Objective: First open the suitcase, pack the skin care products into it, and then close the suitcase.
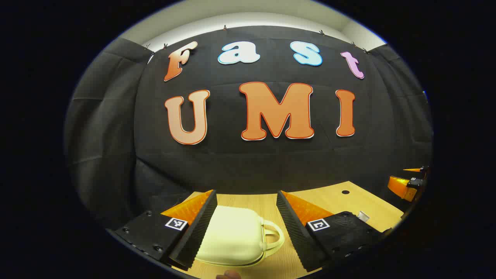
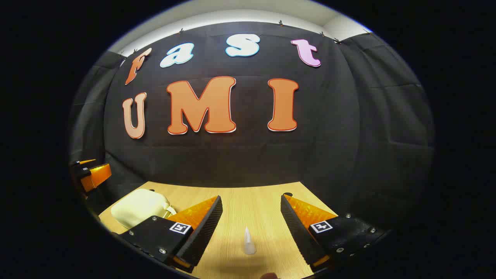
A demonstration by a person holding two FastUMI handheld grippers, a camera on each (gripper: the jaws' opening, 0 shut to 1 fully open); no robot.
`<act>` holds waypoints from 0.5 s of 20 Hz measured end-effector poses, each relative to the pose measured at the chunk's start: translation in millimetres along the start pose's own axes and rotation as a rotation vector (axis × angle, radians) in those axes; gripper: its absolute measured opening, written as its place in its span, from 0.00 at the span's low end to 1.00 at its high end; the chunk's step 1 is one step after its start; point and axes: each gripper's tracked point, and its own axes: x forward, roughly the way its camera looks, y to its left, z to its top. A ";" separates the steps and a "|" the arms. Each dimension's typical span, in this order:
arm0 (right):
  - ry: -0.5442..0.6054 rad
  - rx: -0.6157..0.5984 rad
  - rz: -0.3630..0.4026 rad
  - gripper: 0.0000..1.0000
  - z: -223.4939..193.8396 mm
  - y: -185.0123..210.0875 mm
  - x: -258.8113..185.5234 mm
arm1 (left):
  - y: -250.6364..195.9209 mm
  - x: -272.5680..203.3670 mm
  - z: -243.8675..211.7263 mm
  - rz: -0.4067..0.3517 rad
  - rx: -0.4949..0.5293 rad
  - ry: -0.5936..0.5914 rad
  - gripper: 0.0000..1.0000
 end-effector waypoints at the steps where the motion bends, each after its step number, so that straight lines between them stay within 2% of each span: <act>1: -0.001 -0.005 0.000 0.96 0.8 2.8 -1.6 | 2.7 -0.2 1.3 0.002 0.006 -0.001 0.96; 10: -0.018 -0.053 -0.025 0.96 5.8 -9.5 -8.4 | 4.1 8.7 -10.5 0.001 -0.035 0.003 0.96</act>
